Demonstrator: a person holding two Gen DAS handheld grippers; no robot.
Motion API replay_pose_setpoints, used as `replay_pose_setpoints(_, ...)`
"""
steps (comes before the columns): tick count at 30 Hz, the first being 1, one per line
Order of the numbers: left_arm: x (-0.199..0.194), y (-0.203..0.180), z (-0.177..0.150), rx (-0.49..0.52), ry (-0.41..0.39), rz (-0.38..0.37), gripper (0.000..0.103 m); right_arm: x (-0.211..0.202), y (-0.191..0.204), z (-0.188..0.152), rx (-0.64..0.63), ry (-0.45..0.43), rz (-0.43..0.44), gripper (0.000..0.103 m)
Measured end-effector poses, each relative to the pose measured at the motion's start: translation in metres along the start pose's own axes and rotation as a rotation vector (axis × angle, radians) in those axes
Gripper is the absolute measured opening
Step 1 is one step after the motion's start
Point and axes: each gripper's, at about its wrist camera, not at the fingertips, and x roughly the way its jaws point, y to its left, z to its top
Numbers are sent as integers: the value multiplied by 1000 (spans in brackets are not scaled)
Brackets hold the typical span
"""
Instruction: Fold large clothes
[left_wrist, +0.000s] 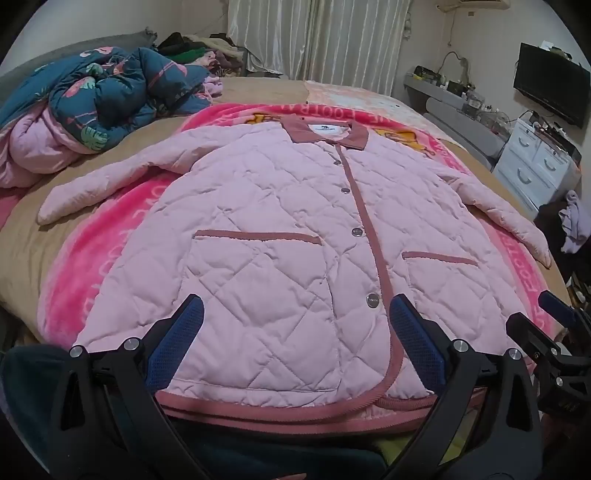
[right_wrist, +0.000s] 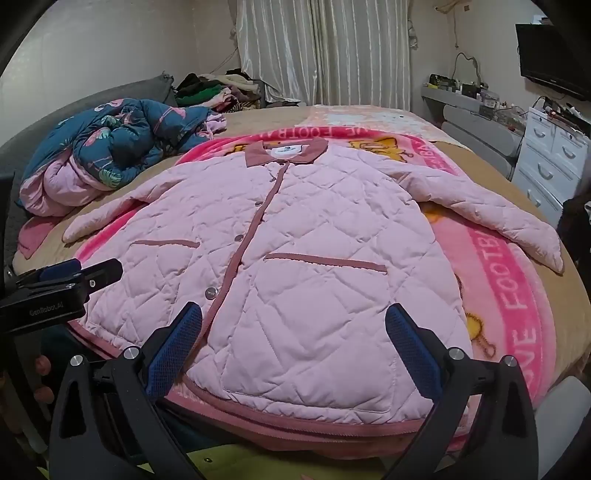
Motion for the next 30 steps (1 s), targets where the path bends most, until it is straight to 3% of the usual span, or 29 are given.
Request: replay_pose_setpoints(30, -2, 0, 1, -7, -17, -16, 94, -4, 5, 1, 0, -11, 3, 99)
